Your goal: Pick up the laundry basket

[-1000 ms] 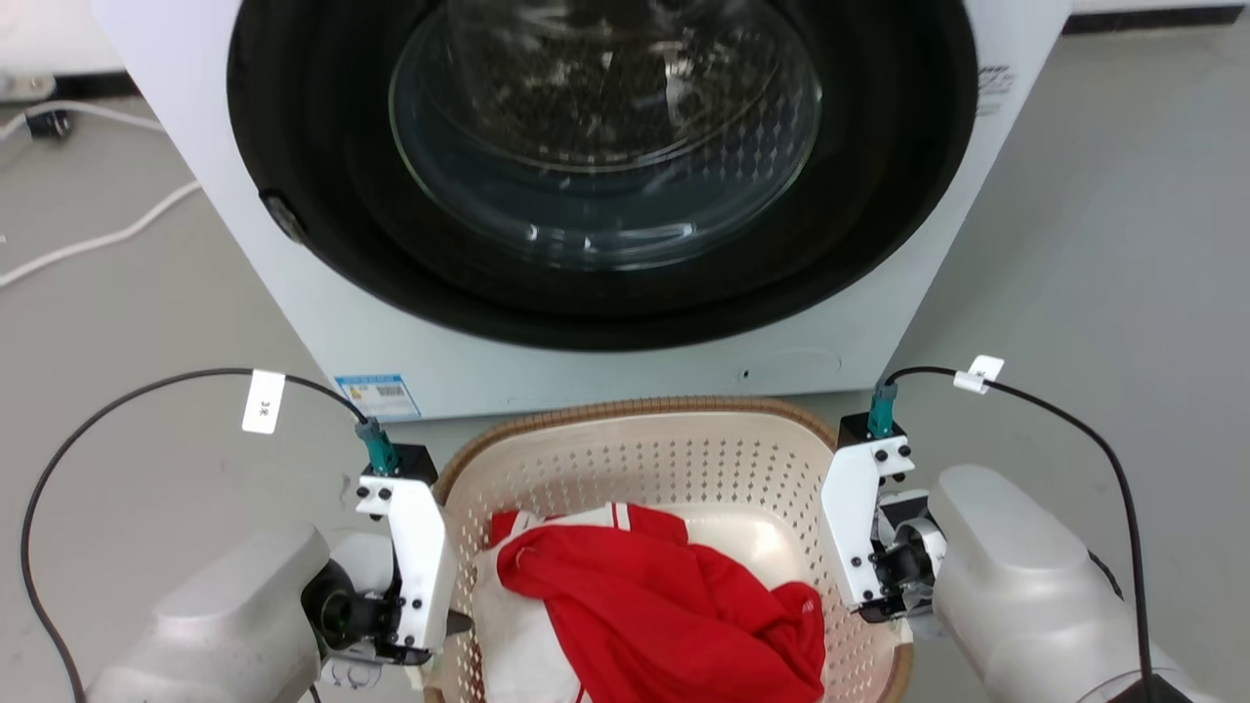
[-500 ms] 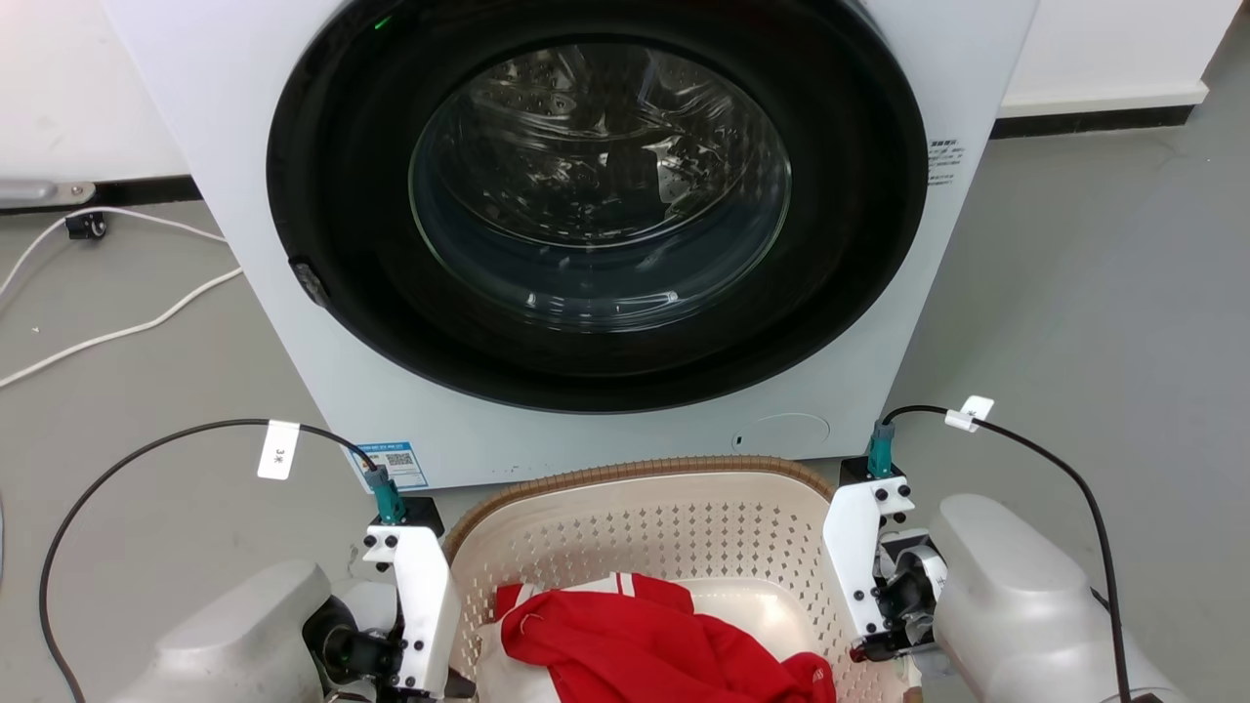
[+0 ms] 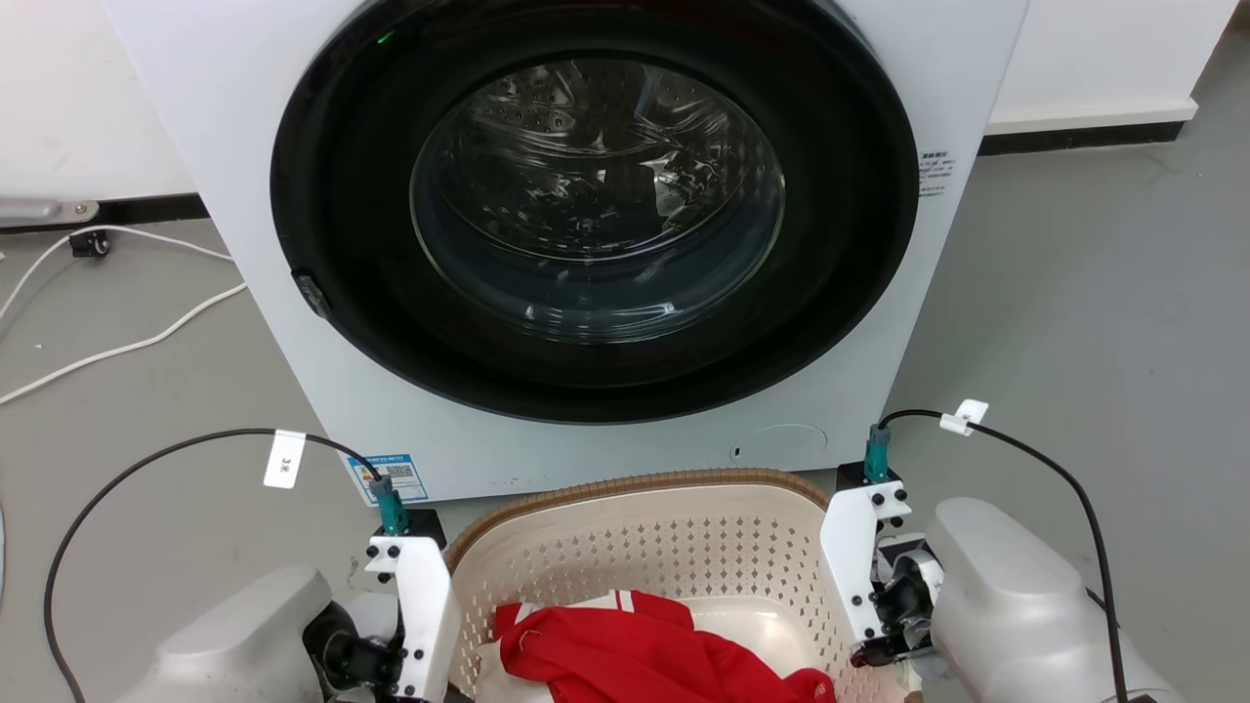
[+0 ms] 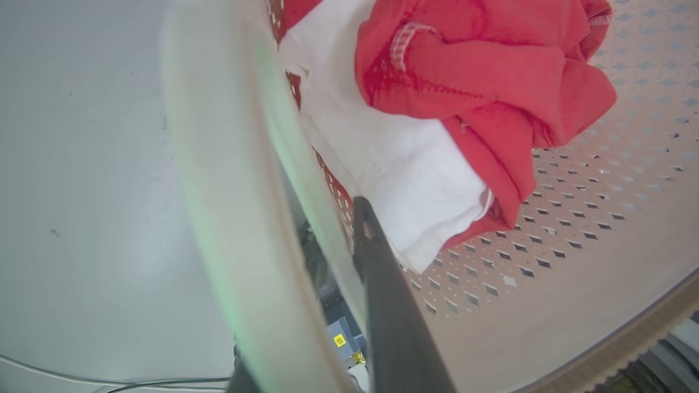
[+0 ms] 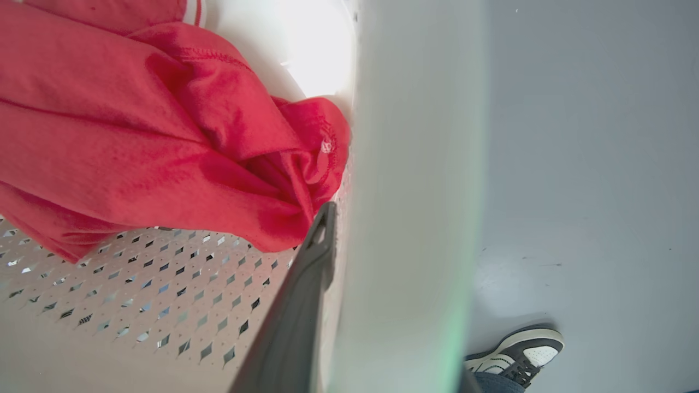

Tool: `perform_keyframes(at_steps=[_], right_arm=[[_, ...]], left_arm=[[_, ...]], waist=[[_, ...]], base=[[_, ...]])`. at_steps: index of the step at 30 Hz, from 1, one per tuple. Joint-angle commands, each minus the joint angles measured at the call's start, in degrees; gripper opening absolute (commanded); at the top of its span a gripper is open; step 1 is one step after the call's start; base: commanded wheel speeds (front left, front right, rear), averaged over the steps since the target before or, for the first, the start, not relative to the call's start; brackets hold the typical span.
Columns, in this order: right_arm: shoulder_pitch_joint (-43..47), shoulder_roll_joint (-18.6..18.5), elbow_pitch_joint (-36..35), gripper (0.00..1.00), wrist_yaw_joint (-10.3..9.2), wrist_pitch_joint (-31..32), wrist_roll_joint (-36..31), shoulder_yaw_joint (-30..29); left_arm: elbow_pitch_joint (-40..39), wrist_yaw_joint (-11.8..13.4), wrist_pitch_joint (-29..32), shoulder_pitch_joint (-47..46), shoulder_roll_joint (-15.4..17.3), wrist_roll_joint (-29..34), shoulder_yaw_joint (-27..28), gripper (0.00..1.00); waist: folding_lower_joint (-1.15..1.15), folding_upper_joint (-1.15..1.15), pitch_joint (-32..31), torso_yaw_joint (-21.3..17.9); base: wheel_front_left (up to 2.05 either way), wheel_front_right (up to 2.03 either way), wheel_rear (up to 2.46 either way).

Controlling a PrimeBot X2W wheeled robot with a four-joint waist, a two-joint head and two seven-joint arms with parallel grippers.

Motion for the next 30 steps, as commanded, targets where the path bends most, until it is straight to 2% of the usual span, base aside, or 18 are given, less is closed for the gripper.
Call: perform_keyframes(at_steps=[1,30], right_arm=[[0.1,-1.6,0.2,0.0,0.28,-0.3,-0.4,0.8],[-1.4,-1.6,0.9,0.0,0.28,-0.3,0.9,2.8]], left_arm=[[0.3,-0.6,0.8,0.9,1.5,0.3,-0.4,0.0],[1.5,-0.6,1.1,-0.8,0.9,0.0,-0.6,0.0]], waist=[[0.01,0.0,0.0,0.0],[0.01,0.0,0.0,0.1]], base=[[0.0,0.0,0.0],[0.0,0.0,0.0]])
